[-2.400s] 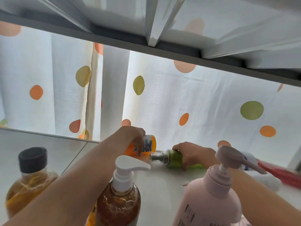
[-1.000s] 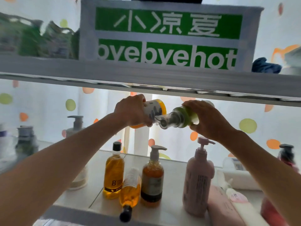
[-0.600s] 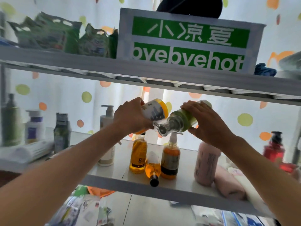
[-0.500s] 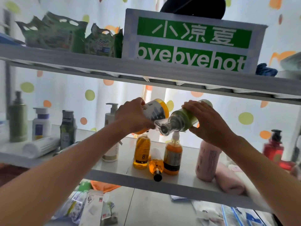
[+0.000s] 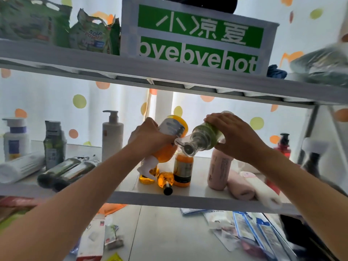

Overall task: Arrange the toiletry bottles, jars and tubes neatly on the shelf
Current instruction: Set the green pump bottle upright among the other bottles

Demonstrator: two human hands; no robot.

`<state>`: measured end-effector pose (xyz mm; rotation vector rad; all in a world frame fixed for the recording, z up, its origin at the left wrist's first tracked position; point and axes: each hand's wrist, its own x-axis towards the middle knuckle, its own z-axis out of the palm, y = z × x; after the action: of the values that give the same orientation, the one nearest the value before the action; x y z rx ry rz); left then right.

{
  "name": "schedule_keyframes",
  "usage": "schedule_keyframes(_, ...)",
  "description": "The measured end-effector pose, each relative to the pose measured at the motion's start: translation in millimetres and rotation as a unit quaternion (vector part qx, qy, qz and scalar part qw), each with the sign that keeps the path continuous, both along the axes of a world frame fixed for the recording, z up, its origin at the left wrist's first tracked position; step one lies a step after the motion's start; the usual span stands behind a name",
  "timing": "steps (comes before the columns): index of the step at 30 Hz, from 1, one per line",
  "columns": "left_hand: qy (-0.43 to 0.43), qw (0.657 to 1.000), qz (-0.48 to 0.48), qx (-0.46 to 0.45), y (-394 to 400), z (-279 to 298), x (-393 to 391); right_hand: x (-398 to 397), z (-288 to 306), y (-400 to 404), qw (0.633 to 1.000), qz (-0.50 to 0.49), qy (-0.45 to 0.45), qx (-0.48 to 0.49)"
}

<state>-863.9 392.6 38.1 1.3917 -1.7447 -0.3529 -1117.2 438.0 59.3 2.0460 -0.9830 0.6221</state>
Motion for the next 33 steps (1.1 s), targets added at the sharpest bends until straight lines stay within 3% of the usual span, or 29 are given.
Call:
schedule_keyframes(7, 0.008, 0.997, -0.009, 0.071, -0.8, -26.5, -61.4, -42.8, -2.0, 10.9, 0.999, -0.008, 0.036, -0.004)
schedule_keyframes(21, 0.002, 0.995, 0.083, 0.05, -21.3, -90.3, -158.8, -96.5, 1.2, -18.4, 0.997, 0.016, 0.07, -0.007)
schedule_keyframes(28, -0.089, 0.986, 0.141, -0.003, -25.0, -104.1, -186.0, -112.0, -1.3, -31.3, 0.996, 0.032, 0.081, -0.016)
schedule_keyframes(33, -0.138, 0.976, 0.169, 0.01, -39.3, -119.2, -201.2, -118.0, -0.8, -35.0, 0.995, 0.05, 0.083, -0.015)
